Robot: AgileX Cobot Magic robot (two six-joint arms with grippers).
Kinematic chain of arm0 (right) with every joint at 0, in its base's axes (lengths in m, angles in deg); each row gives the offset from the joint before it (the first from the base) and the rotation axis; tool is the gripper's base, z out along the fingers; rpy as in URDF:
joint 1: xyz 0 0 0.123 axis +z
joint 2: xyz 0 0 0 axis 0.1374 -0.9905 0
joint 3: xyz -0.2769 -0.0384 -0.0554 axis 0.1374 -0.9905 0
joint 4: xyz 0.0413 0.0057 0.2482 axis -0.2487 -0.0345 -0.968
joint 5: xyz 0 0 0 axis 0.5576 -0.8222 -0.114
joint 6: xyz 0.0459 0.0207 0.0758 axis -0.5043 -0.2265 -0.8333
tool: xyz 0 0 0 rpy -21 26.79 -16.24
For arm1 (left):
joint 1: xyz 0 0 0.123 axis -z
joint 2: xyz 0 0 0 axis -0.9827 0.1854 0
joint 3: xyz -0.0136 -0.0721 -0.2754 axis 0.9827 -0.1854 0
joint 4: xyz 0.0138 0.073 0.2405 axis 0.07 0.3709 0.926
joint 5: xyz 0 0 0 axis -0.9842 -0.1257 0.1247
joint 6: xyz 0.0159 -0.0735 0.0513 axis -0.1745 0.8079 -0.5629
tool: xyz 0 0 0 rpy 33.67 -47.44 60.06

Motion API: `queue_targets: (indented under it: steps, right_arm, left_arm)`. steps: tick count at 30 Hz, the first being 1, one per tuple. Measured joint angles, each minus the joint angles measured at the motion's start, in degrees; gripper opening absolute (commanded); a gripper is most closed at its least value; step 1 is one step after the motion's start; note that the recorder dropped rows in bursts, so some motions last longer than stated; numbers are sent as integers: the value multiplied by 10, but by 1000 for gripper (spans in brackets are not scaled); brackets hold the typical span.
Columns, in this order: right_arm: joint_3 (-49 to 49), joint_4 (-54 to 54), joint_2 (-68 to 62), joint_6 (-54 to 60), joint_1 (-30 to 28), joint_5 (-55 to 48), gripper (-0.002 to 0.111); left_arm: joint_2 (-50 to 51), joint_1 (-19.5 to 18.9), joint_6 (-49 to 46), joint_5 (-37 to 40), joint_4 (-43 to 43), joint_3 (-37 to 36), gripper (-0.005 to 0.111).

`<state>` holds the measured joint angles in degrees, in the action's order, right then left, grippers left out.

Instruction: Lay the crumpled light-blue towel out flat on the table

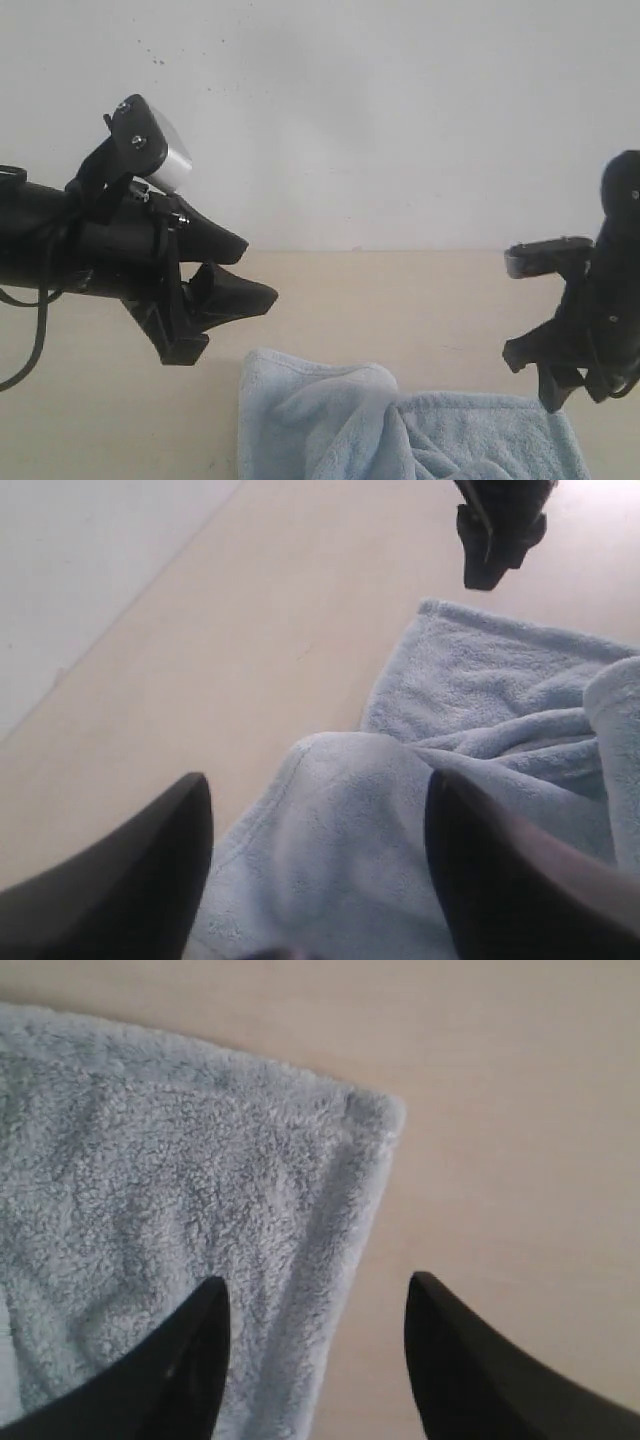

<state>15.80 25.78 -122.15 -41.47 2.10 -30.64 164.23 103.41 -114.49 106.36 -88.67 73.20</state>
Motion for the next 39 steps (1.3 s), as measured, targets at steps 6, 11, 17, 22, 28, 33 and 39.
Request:
queue_targets:
  steps: [6,11,17,22,28,33,39]
  right_arm:
    - [0,-184,-80,118,-83,25,51]
    - [0,-203,-112,143,-84,78,51]
    - [0,-204,-121,149,-85,131,51]
    - [0,-208,-122,151,-85,151,50]
    - [1,-209,-126,162,-86,146,12]
    - [1,-213,-128,172,-86,137,0]
    - [1,-230,-122,174,-88,113,0]
  left_arm:
    - [-5,0,87,1,9,-16,60]
    - [-5,0,99,-7,9,-16,60]
    - [-5,0,100,-8,9,-16,60]
    - [-5,0,100,-8,9,-16,60]
    - [-5,0,100,-8,9,-16,60]
    - [-5,0,100,-8,9,-16,59]
    - [-5,0,100,-33,10,-16,59]
